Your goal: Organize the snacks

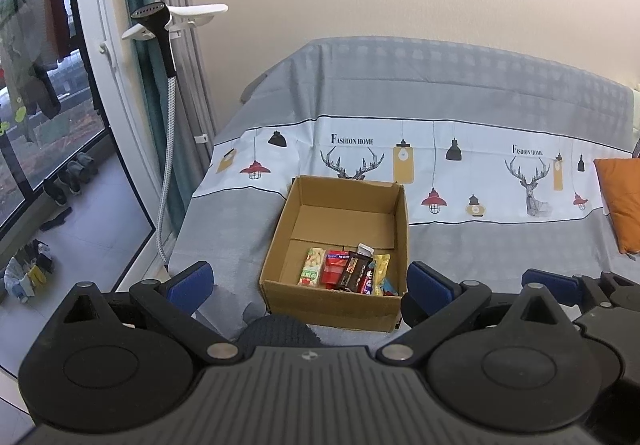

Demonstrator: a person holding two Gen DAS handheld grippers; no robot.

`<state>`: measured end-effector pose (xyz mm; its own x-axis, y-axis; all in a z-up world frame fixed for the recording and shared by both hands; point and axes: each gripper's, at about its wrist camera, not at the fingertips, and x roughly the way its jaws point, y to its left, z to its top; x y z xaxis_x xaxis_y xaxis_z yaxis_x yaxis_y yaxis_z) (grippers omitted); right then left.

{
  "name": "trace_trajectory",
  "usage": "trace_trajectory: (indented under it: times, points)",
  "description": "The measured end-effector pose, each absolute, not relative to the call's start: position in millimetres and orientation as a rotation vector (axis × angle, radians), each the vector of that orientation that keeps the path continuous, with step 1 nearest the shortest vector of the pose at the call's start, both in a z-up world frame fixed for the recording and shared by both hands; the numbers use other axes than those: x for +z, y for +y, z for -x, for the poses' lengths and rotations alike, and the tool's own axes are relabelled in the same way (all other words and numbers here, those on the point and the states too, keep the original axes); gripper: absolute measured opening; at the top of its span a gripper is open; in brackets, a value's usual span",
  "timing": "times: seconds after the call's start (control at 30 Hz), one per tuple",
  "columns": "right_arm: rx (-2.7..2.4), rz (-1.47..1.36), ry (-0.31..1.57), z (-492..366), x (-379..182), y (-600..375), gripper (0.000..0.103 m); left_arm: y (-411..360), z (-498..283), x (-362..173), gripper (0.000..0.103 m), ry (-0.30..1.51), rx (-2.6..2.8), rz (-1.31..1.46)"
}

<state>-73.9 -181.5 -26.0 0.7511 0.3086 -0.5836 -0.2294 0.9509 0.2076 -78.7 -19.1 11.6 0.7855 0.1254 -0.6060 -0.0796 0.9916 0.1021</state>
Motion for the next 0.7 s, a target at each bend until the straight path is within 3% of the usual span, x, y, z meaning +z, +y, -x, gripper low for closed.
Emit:
trace_trajectory:
  times: [0.7]
  points:
    - [0.314,-0.121,0.655,80.1,-26.7,-181.8,0.102,-17.0,85.4,13.2,0.103,0.657,0.109,-0.065]
